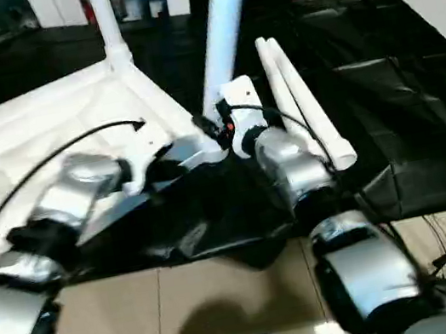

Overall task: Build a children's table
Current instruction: Insert table leg to table base

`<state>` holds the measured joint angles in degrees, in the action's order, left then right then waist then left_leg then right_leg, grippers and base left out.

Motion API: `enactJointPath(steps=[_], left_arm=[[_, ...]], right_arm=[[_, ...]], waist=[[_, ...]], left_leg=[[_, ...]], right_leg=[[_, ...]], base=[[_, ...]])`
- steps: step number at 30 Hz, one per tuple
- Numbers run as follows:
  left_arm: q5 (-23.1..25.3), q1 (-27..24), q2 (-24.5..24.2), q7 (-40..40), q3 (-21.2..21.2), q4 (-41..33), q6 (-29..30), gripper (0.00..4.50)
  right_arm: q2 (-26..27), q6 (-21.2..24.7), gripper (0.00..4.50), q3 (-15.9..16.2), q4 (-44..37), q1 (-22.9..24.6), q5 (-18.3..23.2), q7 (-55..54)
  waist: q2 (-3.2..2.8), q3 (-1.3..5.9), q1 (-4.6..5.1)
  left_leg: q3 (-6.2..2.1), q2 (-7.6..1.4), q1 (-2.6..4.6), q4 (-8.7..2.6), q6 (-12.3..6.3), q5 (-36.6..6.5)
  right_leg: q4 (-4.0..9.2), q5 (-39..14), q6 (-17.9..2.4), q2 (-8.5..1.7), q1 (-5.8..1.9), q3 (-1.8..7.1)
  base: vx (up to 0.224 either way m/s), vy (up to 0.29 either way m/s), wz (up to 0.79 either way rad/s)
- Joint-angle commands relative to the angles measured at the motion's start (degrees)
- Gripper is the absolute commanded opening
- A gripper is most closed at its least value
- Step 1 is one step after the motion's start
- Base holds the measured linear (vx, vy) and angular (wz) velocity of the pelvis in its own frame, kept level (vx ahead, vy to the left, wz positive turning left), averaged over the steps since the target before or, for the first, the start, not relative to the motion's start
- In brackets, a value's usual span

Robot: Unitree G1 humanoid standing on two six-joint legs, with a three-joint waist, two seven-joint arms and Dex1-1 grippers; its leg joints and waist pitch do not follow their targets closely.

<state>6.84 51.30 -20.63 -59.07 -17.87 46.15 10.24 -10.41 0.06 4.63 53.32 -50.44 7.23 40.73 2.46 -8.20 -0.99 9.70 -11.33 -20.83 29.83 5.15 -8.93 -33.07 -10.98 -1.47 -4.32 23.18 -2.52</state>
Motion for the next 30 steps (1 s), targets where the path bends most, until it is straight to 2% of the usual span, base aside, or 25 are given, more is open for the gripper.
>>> enactJointPath(steps=[1,2,3,4,5,6,7,8,9,11,12,14,16,17,18,20,21,22,24,27,30], left_arm=[[0.03,-1.02,-1.4,-9.07,-3.27,-3.37,-1.96,0.0],[-0.04,-1.28,-2.66,-11.35,-3.9,-4.66,-1.98,0.0],[-0.04,-1.29,-2.78,-11.54,-3.95,-4.78,-1.92,0.0],[-0.05,-1.21,-3.29,-12.13,-4.03,-5.14,-1.63,0.0],[0.08,-0.98,-3.52,-12.19,-3.99,-4.91,-1.53,0.0],[0.09,-0.97,-3.52,-12.19,-3.99,-4.88,-1.53,0.0],[0.46,-0.82,-3.71,-12.09,-4.06,-4.59,-1.76,0.0],[0.48,-0.82,-3.72,-12.09,-4.07,-4.59,-1.77,0.0],[0.78,-0.78,-3.84,-11.89,-4.08,-4.43,-1.9,0.0],[0.84,-0.99,-4.06,-12.03,-4.02,-4.79,-1.65,0.0],[0.76,-1.15,-4.26,-12.33,-4.02,-5.14,-1.37,0.0],[0.75,-1.19,-4.35,-12.47,-4.04,-5.27,-1.32,0.0],[0.74,-1.21,-4.53,-12.52,-3.99,-5.53,-0.86,0.0],[0.88,-0.74,-3.84,-10.43,-3.35,-4.88,0.86,0.0],[0.88,-0.74,-3.84,-10.43,-3.35,-4.88,0.86,0.0],[0.66,-0.07,-2.11,-7.21,-2.24,-3.52,3.85,0.0],[0.51,0.15,-1.46,-6.25,-1.92,-2.97,4.77,0.0],[0.55,0.3,-1.11,-5.6,-1.81,-2.58,5.18,0.0],[0.73,0.91,0.14,-3.35,-1.45,-1.05,6.37,0.0],[1.31,2.06,1.78,-0.29,-1.37,1.66,7.02,0.0],[1.84,4.05,4.24,4.18,-0.8,5.0,8.55,0.0]], right_arm=[[-2.37,8.37,1.86,4.89,7.85,5.84,-4.38,5.18],[-4.11,8.7,1.86,6.07,7.73,5.64,-5.12,10.39],[-4.31,8.72,1.86,6.19,7.73,5.62,-5.21,10.99],[-5.62,8.63,1.86,7.28,7.63,5.55,-5.8,15.53],[-6.54,7.95,1.86,8.28,7.71,5.52,-6.5,18.76],[-6.57,7.91,1.86,8.32,7.72,5.52,-6.53,18.85],[-6.92,7.44,1.86,8.91,8.18,5.35,-7.18,20.05],[-6.92,7.44,1.86,8.92,8.2,5.34,-7.2,20.08],[-6.91,7.19,1.86,9.12,8.79,5.12,-7.68,20.06],[-6.7,7.37,1.86,9.04,9.28,4.91,-7.62,20.32],[-6.52,7.33,1.86,9.07,9.43,4.9,-7.53,20.75],[-6.43,7.33,1.86,9.12,9.53,4.89,-7.57,20.82],[-6.18,6.49,1.86,9.2,9.96,4.84,-7.82,20.52],[-4.94,5.63,1.86,7.68,11.08,4.45,-7.69,14.2],[-4.94,5.63,1.86,7.68,11.08,4.45,-7.69,14.2],[-2.7,6.8,1.86,4.28,12.53,3.73,-6.73,1.47],[-1.94,7.88,1.86,3.04,13.0,3.48,-6.19,-2.84],[-1.59,8.24,1.86,2.53,13.26,3.37,-5.97,-4.73],[-0.45,9.03,1.86,1.05,14.02,3.06,-5.36,-10.51],[1.19,10.44,1.86,-0.91,14.75,2.52,-4.09,-16.03],[3.31,12.22,1.86,-2.77,15.98,1.5,-2.71,-22.53]], waist=[[-1.07,2.51,-0.08],[-1.25,2.95,0.0],[-1.11,3.15,0.12],[-1.24,3.42,0.15],[-1.18,3.56,0.14],[-1.32,3.8,-0.05],[-1.28,3.71,-0.06],[-1.26,3.74,-0.17],[-0.92,3.63,-0.31],[-0.9,3.42,-0.57],[-0.94,3.35,-0.62],[-0.99,3.0,-0.66],[-1.12,2.74,-0.64],[-0.96,2.66,-0.59],[-1.09,2.41,-0.47],[-1.12,1.88,-0.1],[-1.04,1.79,0.05],[-1.05,1.7,0.25],[-1.16,1.73,0.48],[-1.4,1.48,0.59],[-1.42,1.32,0.57]], left_leg=[[0.07,-2.03,0.39,-3.35,-3.66,-16.23],[0.33,-2.15,0.34,-2.89,-4.06,-11.62],[0.44,-2.17,0.31,-2.68,-4.42,-10.01],[0.64,-2.0,0.21,-2.18,-5.42,-4.91],[0.75,-1.94,0.26,-1.89,-6.12,-2.49],[1.06,-1.9,0.78,-1.23,-8.07,1.63],[1.28,-1.93,0.76,-0.88,-9.9,4.2],[1.29,-1.89,0.66,-0.78,-10.35,4.73],[1.4,-1.8,0.54,-0.74,-10.48,3.61],[1.3,-1.91,0.67,-1.04,-9.29,-0.34],[1.13,-2.02,0.57,-1.31,-8.08,-2.15],[1.05,-2.22,0.82,-1.76,-5.39,-6.41],[0.97,-2.34,0.91,-2.09,-3.6,-9.02],[0.94,-2.35,0.93,-2.15,-3.16,-9.58],[0.81,-2.31,0.93,-2.44,-2.01,-10.93],[0.42,-2.12,0.89,-3.05,-0.02,-15.41],[0.36,-2.04,0.91,-3.17,0.5,-16.48],[-0.02,-1.92,0.86,-3.4,1.42,-18.42],[-0.45,-1.91,0.81,-3.62,1.86,-19.61],[-0.34,-1.81,1.33,-3.61,1.67,-22.19],[-0.48,-1.73,1.36,-3.75,1.64,-23.58]], right_leg=[[4.37,-15.07,-12.41,-3.63,-1.7,2.64],[3.33,-6.66,-14.54,-3.44,-2.14,2.55],[2.91,-3.39,-15.44,-3.27,-2.36,2.45],[1.95,4.78,-17.1,-2.91,-2.82,2.3],[1.53,9.06,-17.93,-2.77,-2.99,2.27],[0.79,17.37,-19.51,-2.49,-2.96,2.32],[0.26,22.88,-20.56,-2.35,-2.84,2.51],[0.1,24.26,-20.72,-2.41,-3.01,2.57],[0.16,24.45,-20.41,-2.6,-3.19,2.69],[0.65,18.91,-19.11,-2.91,-3.3,2.72],[0.94,14.31,-18.38,-2.89,-3.43,2.59],[1.75,4.31,-17.31,-2.9,-3.1,2.56],[2.2,-1.43,-16.61,-2.96,-2.81,2.65],[2.37,-2.96,-16.27,-3.01,-2.73,2.69],[2.67,-6.42,-15.67,-3.15,-2.53,2.78],[3.52,-15.64,-13.39,-3.26,-2.3,2.9],[3.75,-18.35,-12.6,-3.26,-2.17,2.95],[4.15,-23.81,-10.9,-3.4,-2.07,2.89],[4.46,-26.91,-9.38,-3.47,-1.84,2.87],[4.95,-28.21,-8.79,-3.23,-1.04,2.95],[5.24,-30.0,-7.98,-3.28,-0.85,2.81]], base=[[0.09,-0.029,0.06],[0.09,-0.029,0.06],[0.097,-0.018,0.01],[0.087,-0.007,0.0],[0.087,-0.007,0.0],[0.071,0.0,0.07],[0.051,-0.005,0.09],[0.051,-0.005,0.09],[0.0,0.0,0.0],[0.0,0.0,0.0],[0.0,0.0,0.0],[0.0,0.0,0.0],[0.0,0.0,0.0],[0.0,0.0,0.0],[0.0,0.0,0.0],[0.0,0.0,0.0],[0.0,0.0,0.0],[-0.058,0.003,-0.1],[-0.055,0.006,-0.1],[-0.034,0.007,-0.04],[0.0,0.0,0.0]])
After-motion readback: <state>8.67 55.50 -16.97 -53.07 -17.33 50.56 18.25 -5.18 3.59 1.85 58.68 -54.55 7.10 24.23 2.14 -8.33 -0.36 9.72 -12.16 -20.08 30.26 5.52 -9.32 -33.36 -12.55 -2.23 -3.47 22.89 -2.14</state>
